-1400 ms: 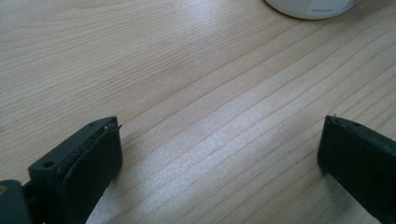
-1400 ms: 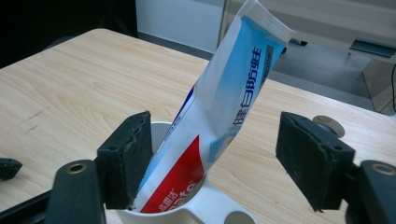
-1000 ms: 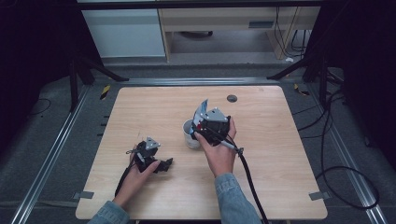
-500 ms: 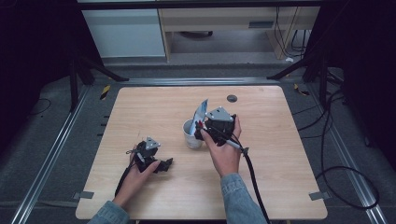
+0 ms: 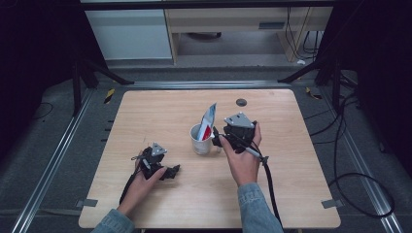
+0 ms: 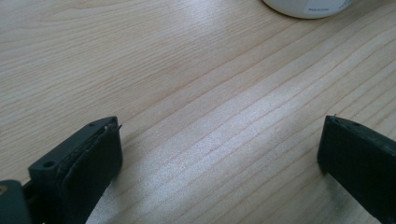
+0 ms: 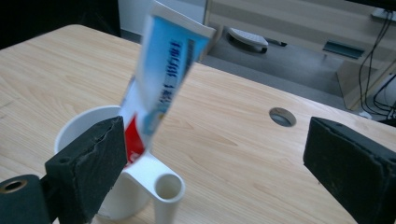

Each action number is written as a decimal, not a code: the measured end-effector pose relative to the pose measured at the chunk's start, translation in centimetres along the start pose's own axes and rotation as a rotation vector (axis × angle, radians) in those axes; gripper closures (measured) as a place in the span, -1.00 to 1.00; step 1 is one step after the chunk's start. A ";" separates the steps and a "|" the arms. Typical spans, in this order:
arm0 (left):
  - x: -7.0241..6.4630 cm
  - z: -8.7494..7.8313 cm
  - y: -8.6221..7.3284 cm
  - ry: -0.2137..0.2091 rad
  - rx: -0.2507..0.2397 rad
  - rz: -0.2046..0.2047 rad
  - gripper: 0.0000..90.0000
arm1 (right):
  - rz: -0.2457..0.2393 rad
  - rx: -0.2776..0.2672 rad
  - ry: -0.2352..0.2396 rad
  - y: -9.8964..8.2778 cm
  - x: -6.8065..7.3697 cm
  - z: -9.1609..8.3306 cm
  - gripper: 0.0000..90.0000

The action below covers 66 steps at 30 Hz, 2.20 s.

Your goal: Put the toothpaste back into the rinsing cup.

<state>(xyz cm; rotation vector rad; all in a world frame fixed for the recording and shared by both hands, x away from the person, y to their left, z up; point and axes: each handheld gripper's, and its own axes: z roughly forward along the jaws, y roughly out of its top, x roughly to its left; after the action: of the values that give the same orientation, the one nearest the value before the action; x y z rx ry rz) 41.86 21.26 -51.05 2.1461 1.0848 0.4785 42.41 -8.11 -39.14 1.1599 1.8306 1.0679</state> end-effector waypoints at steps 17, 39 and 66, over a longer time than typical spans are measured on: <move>0.0 0.0 0.0 0.000 0.000 0.000 -1.00 | 0.038 0.122 -0.076 -3.4 -6.1 -1.4 -0.78; 0.0 0.0 0.0 0.000 0.000 0.000 -1.00 | 0.102 0.279 -0.075 -9.8 -9.7 -0.5 -0.83; 0.0 0.0 0.0 0.000 0.000 0.000 -1.00 | 0.225 0.279 -0.067 -13.2 -10.9 0.5 -0.83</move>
<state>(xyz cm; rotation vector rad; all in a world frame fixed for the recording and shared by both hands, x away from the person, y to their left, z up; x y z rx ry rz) 41.87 21.25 -51.05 2.1458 1.0849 0.4787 42.10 -21.48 -49.80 1.5773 1.8703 0.8995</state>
